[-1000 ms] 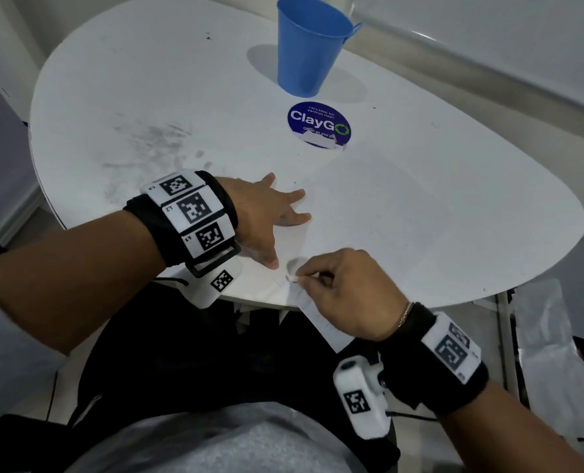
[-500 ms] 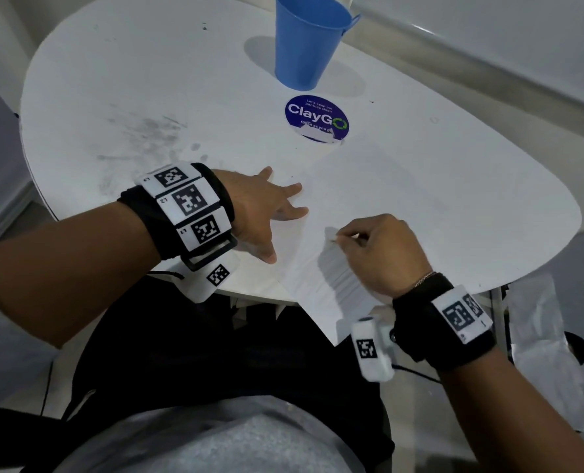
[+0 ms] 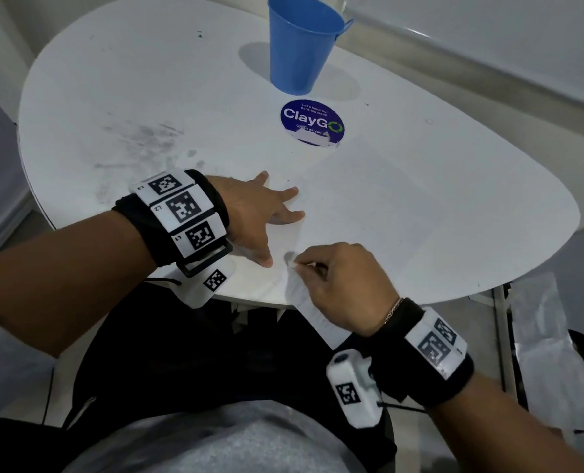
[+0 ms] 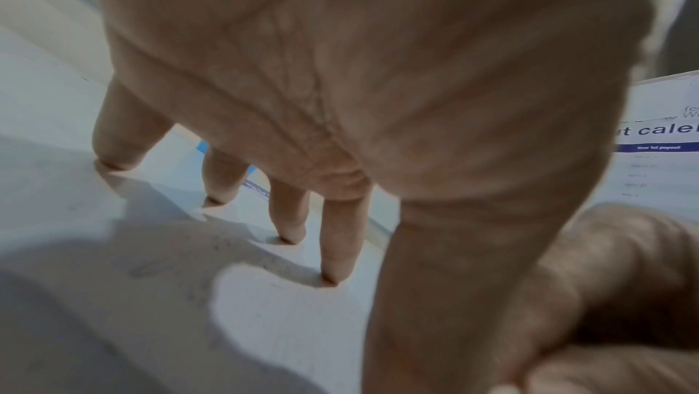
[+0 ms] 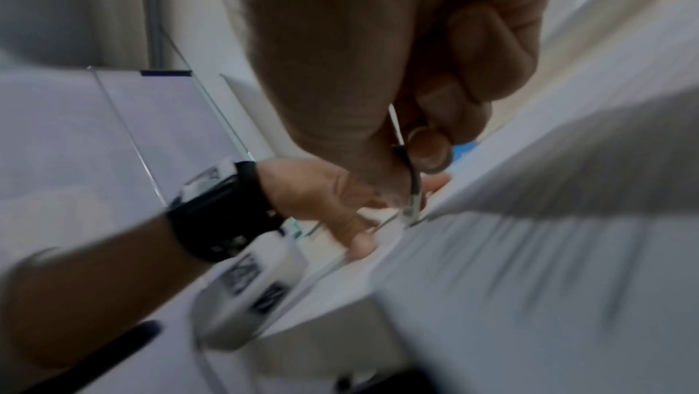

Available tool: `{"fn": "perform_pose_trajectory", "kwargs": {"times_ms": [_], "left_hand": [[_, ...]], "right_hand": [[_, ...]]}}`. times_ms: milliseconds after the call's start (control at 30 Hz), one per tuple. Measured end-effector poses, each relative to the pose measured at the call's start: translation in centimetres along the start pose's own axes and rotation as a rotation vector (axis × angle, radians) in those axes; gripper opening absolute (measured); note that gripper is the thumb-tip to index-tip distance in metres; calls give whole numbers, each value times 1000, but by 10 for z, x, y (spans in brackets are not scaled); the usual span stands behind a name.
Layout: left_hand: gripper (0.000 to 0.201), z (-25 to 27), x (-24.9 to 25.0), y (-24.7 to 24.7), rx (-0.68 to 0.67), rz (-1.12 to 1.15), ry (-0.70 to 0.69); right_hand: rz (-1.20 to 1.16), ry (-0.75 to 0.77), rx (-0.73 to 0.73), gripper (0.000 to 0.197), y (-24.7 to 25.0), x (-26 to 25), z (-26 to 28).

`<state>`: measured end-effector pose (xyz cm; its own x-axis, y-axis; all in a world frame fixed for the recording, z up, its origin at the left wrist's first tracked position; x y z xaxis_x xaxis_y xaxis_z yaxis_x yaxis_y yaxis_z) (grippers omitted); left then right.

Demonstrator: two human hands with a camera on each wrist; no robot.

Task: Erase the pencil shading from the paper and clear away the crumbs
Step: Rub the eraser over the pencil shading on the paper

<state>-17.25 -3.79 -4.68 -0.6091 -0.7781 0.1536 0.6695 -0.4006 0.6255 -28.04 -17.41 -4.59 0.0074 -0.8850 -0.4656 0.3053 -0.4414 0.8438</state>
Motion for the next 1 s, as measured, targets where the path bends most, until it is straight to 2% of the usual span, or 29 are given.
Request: {"fn": "perform_pose_trajectory", "kwargs": {"times_ms": [167,300,367,500,633,667,800,867,933,1000], "left_hand": [[94,0,0,0,-2,7,-1],[96,-2,0,0,-9,-3,0],[96,-2,-1,0,-5,0,1],[95,-1,0,1,-10,-10,1],[95,-1,-1,0,-9,0,-3],[95,-1,-1,0,-5,5,-3],[95,-1,0,0,-4,-2,1],[95,-2,-1,0,-4,0,1],[96,-2,-1,0,-4,1,0],[95,-2,-1,0,0,3,-1]], "right_hand": [[38,-107,132,18,25,30,-13],[-22,14,-11,17,3,6,0],[-23,1,-30,17,6,9,-4],[4,-132,135,16,26,32,-13],[-9,-17,-62,16,6,8,2],[-9,-24,-73,16,8,9,0],[-30,-134,98,14,30,28,-10],[0,-67,30,15,19,18,-5],[-5,17,-113,15,4,1,5],[8,1,-132,15,8,5,0]]}}
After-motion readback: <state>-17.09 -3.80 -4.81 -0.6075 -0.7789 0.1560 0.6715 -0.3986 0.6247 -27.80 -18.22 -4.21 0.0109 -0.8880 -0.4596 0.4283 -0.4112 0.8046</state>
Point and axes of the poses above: each hand's wrist, its own z-axis away from the middle knuckle, its own y-axis out of the back of the hand, x = y × z, the point moved 4 cm from there along -z, towards the middle knuckle, and after that the axes turned 10 degrees about -x, right-handed, at the moved point
